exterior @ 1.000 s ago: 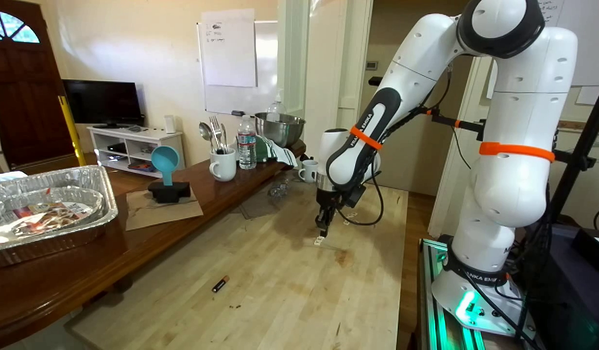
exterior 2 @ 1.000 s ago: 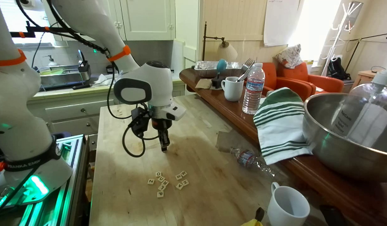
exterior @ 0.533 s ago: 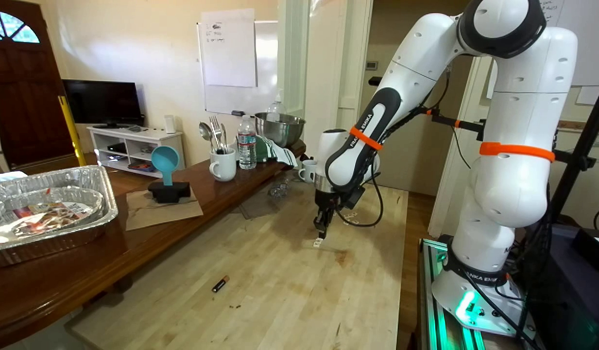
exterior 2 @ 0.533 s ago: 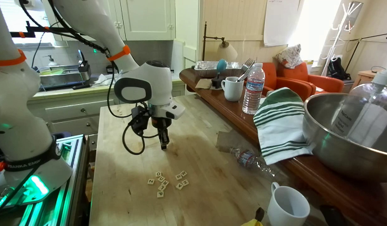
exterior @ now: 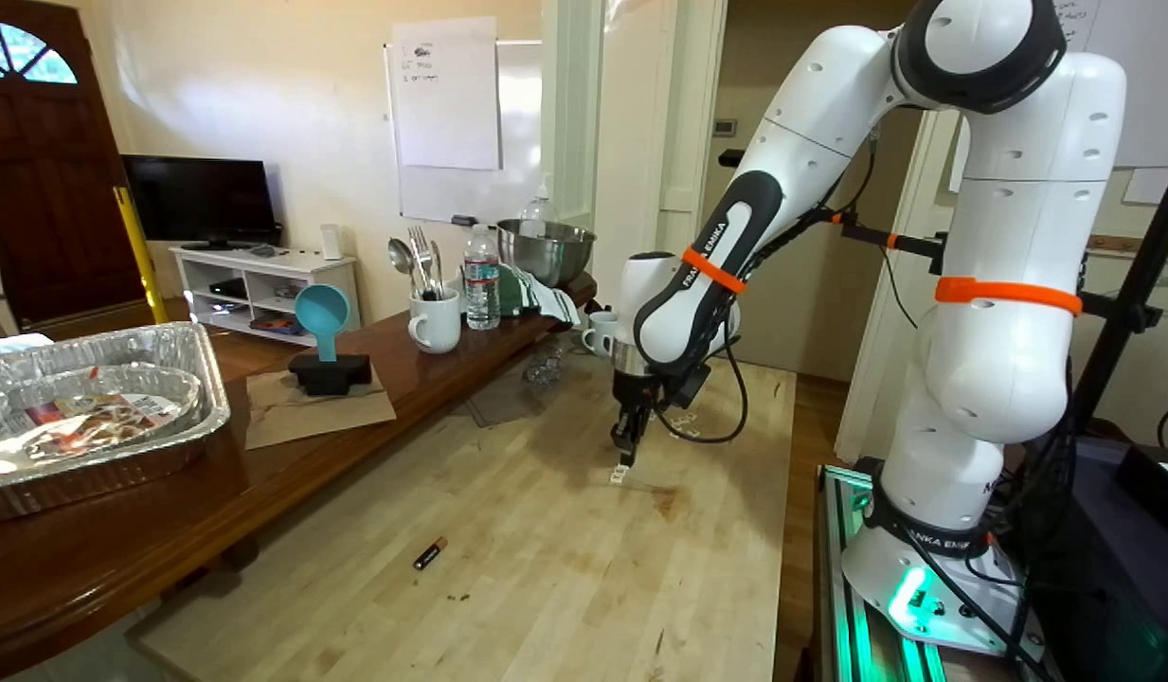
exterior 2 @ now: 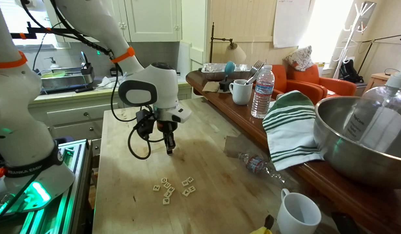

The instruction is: Create the word 'Yet' using the tiles on the counter.

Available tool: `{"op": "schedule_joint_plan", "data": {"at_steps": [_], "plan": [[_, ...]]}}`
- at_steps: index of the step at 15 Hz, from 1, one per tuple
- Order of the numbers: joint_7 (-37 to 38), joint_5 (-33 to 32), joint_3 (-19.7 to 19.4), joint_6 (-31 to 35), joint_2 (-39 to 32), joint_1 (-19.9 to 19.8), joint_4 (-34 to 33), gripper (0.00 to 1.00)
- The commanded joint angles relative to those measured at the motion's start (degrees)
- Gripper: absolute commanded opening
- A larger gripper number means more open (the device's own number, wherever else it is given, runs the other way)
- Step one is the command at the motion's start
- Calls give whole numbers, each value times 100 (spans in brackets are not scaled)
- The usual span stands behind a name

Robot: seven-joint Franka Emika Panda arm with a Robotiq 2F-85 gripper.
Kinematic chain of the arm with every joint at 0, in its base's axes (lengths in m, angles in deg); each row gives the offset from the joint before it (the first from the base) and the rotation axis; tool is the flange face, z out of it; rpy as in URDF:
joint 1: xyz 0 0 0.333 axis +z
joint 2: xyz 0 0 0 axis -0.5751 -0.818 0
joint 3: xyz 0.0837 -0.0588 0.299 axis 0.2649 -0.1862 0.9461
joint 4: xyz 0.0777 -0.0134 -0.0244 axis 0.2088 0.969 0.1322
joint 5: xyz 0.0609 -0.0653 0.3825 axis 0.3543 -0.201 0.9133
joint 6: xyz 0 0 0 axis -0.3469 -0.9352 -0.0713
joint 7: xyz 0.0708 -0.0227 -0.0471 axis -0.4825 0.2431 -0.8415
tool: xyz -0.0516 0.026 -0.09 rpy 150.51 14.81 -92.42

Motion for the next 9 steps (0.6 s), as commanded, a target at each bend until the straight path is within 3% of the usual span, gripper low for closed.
{"op": "schedule_joint_plan", "data": {"at_steps": [1, 8, 9], "plan": [[-101, 96, 48, 202, 30, 75, 235, 0], [-218, 115, 71, 356, 235, 122, 415, 0], [-261, 163, 76, 270, 101, 126, 197, 0]]}}
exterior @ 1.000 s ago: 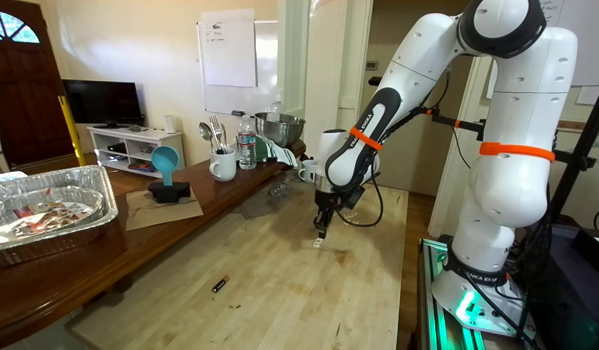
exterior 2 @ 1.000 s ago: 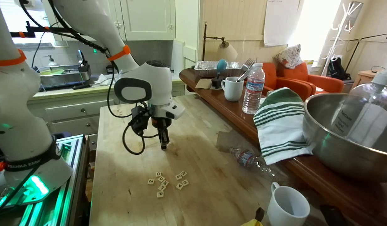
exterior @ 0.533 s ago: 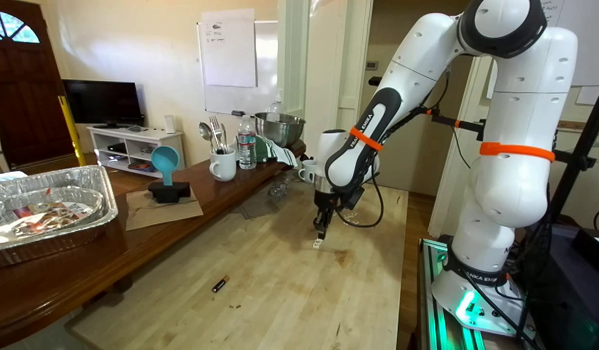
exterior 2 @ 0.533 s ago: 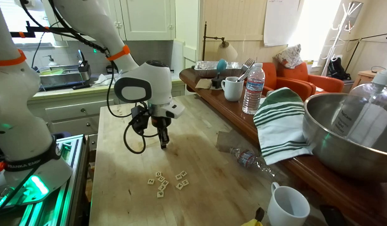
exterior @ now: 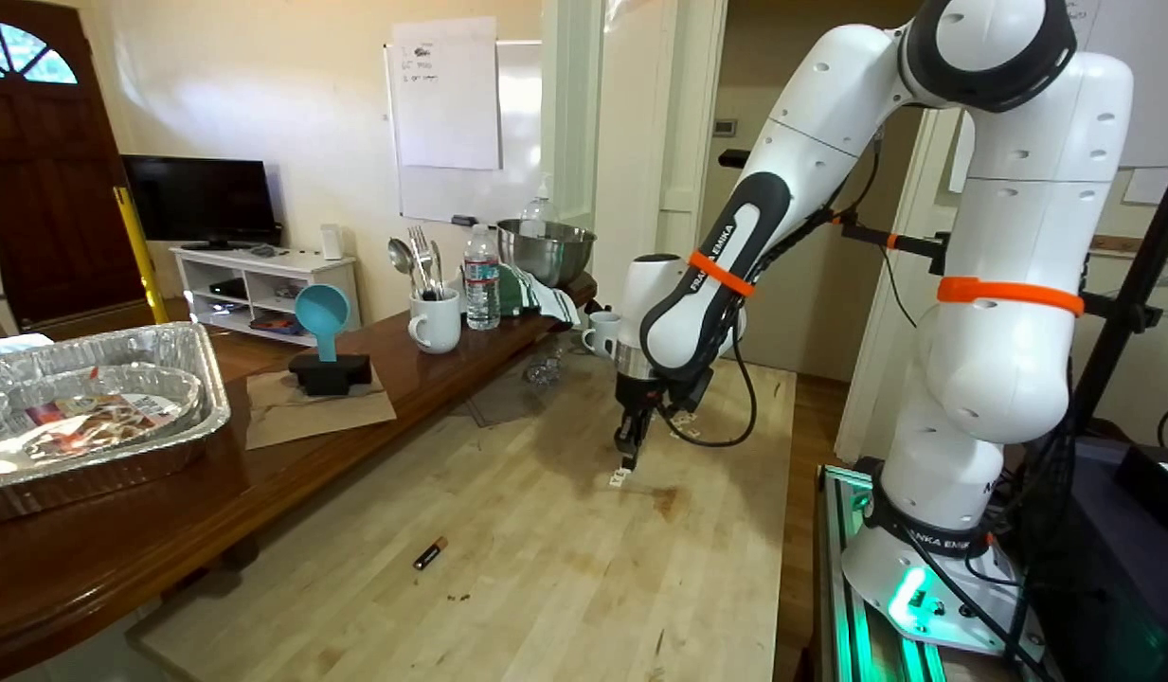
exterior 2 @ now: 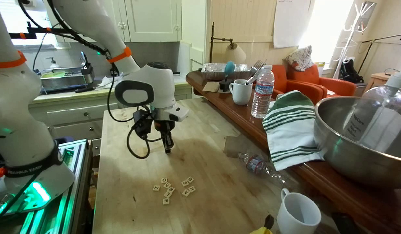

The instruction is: Create the word 'Yet' using the tiles on the counter.

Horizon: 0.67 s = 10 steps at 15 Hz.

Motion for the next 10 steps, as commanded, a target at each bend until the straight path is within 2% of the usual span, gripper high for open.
{"op": "schedule_joint_plan", "data": {"at_steps": [1, 10], "plan": [[-163, 172, 32, 94, 9, 71, 1, 0], [-280, 286, 80, 111, 171, 148, 97, 0]]}}
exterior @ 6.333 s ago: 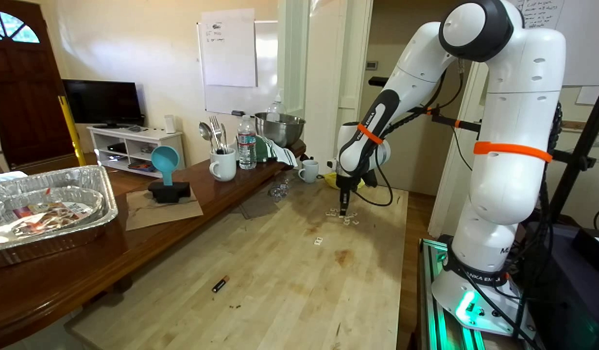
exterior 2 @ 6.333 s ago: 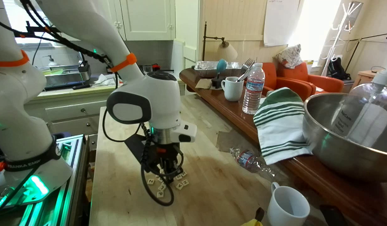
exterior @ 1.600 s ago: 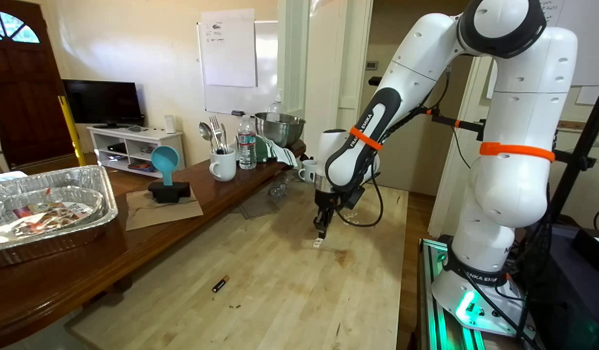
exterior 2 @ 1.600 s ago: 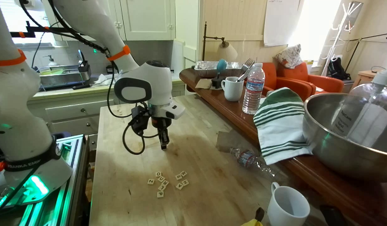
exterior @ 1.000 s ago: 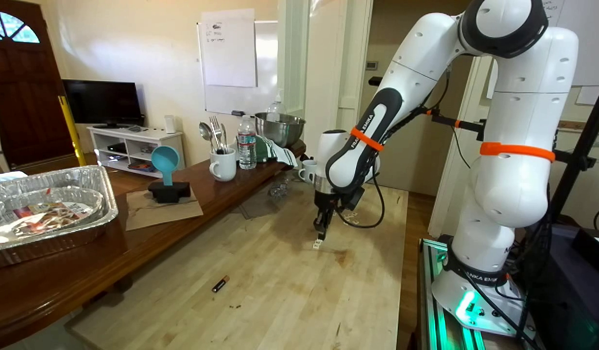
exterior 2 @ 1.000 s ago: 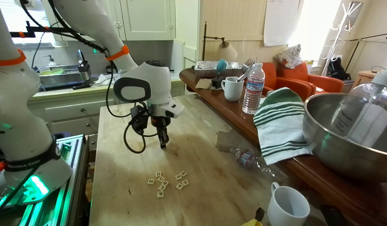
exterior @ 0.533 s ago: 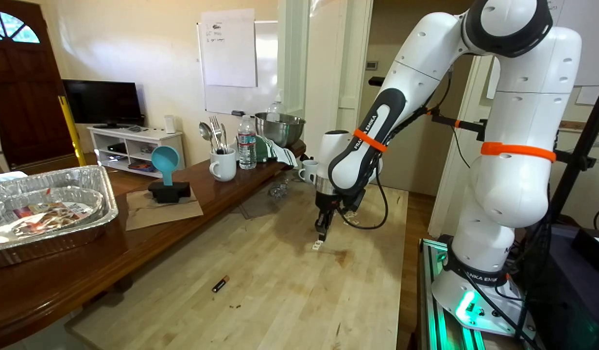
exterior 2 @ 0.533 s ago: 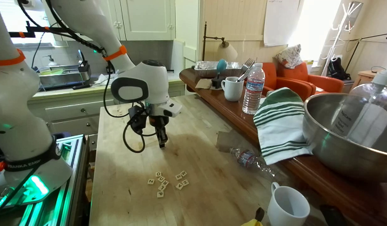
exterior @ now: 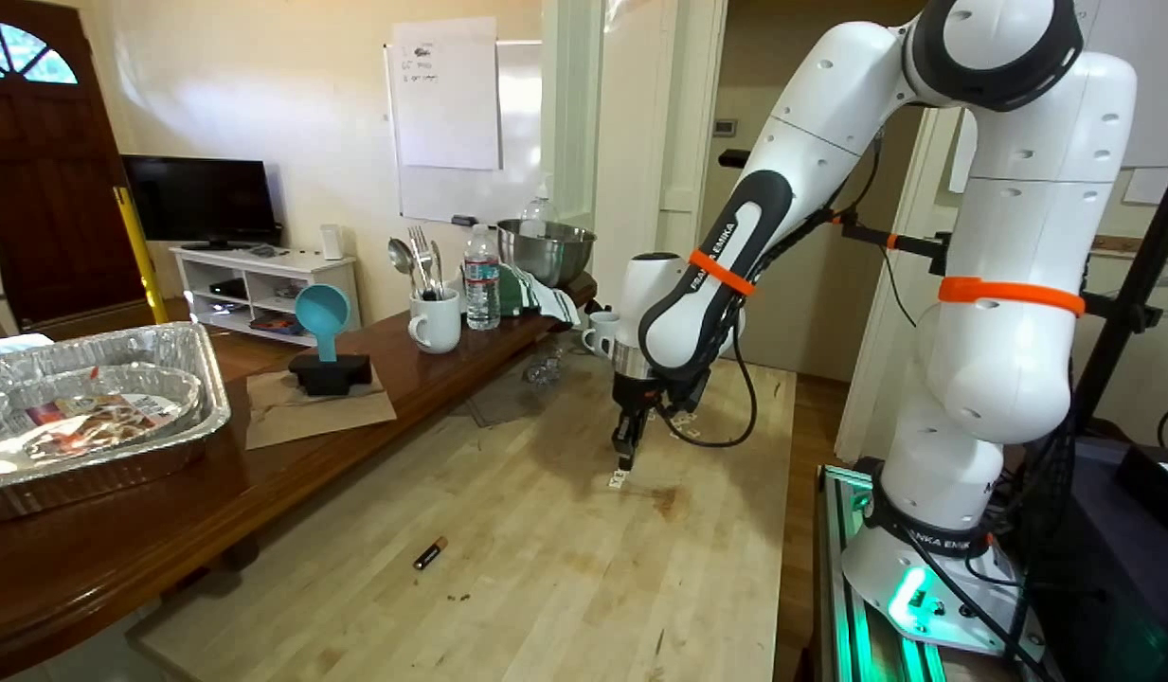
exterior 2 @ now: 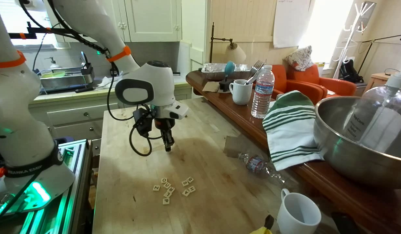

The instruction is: Create the word 'Yet' using the tiles on the counter.

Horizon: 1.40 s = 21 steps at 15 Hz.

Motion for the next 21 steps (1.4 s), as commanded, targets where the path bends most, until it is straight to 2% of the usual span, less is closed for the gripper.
{"op": "schedule_joint_plan", "data": {"at_steps": [1, 6, 7, 8, 10, 11, 19, 20, 21], "plan": [[-210, 259, 46, 70, 157, 84, 105, 0], [-496, 407, 66, -85, 329, 160, 87, 0], [-526, 381, 59, -92, 361, 173, 86, 5], [-526, 357, 52, -95, 388, 185, 86, 27], [-575, 336, 39, -174, 459, 218, 85, 30], [-578, 334, 34, -227, 491, 233, 81, 36], [-478, 42, 14, -696, 740, 286, 63, 94], [-466, 6, 11, -768, 778, 285, 65, 100], [-435, -56, 11, -844, 812, 276, 61, 100]]}}
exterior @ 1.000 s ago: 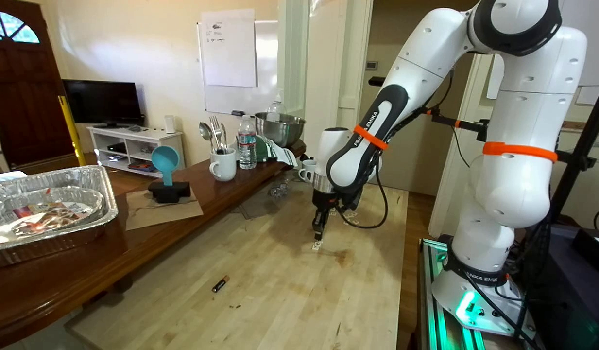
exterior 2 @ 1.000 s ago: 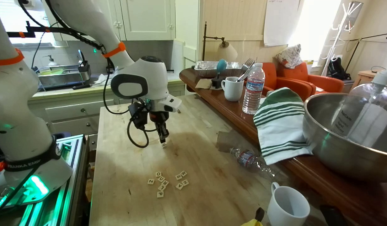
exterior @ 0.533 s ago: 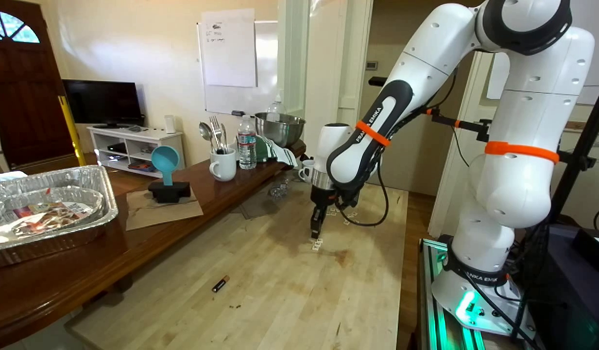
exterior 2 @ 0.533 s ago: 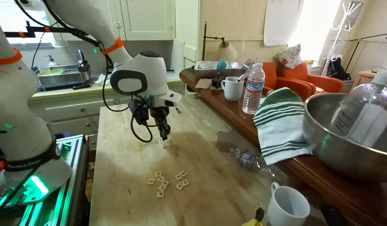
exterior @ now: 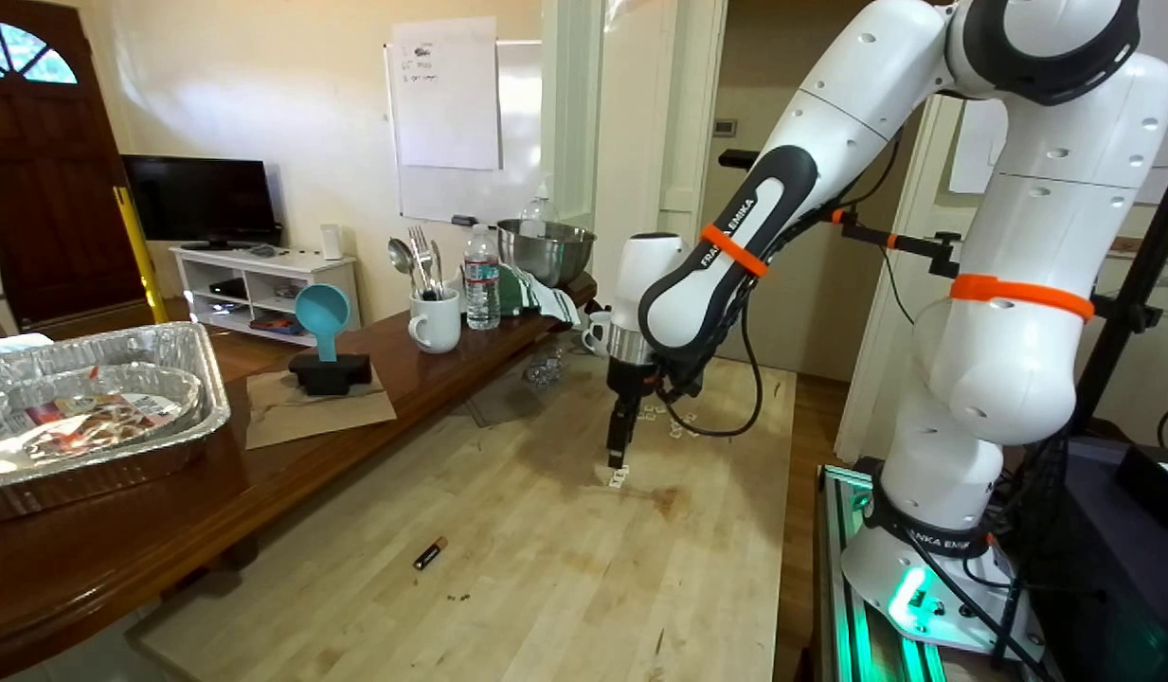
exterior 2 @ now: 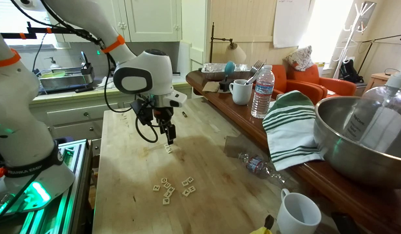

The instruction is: Create the word 'Yet' using the tiles on the counter.

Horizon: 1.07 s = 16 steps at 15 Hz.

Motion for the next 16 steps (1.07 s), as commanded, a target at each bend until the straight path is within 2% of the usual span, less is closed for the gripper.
{"op": "schedule_joint_plan", "data": {"at_steps": [1, 10, 11, 16], "plan": [[74, -240, -50, -388, 265, 38, 57, 100], [140, -617, -79, -810, 618, 24, 58, 100], [43, -494, -106, -575, 403, 69, -4, 100], [43, -498, -113, -581, 421, 69, -7, 100]]}}
